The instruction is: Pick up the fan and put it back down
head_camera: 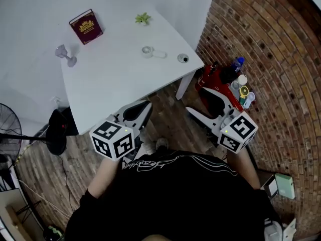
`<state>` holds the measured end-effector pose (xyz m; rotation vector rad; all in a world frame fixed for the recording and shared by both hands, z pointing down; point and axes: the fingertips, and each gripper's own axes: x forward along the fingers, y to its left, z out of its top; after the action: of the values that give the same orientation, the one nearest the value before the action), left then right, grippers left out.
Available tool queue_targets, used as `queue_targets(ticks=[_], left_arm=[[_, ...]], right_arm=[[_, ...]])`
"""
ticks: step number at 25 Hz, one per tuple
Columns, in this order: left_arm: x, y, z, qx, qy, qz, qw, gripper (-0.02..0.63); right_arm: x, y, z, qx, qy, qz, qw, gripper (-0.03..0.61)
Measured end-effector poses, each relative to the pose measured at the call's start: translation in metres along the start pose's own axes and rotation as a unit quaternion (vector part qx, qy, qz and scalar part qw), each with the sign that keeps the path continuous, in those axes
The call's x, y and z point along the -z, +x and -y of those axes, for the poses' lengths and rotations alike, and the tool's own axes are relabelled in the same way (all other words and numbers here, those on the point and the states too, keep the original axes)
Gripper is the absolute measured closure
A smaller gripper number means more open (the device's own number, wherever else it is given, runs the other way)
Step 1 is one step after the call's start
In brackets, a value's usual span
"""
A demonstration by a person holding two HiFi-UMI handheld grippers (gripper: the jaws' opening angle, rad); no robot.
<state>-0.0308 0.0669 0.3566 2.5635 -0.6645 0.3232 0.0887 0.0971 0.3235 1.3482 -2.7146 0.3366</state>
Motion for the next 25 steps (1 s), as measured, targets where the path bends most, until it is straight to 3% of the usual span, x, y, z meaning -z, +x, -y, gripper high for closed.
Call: queue_targets(ticks=[10, 25], left_arm=[[-0.017, 0.027, -0.088, -0.020, -0.010, -0.019, 0.9996, 0.575], [-0.035, 0.057, -0.145, -0.079, -0.040, -0.017, 0.9959, 0.575]], right_arm=[[0.007, 0.099, 0.052, -0.008, 0.016, -0.037, 0.999, 0.290], [0.024, 0.176, 0.103, -0.037, 0.006, -0.090, 0.995, 0.288]])
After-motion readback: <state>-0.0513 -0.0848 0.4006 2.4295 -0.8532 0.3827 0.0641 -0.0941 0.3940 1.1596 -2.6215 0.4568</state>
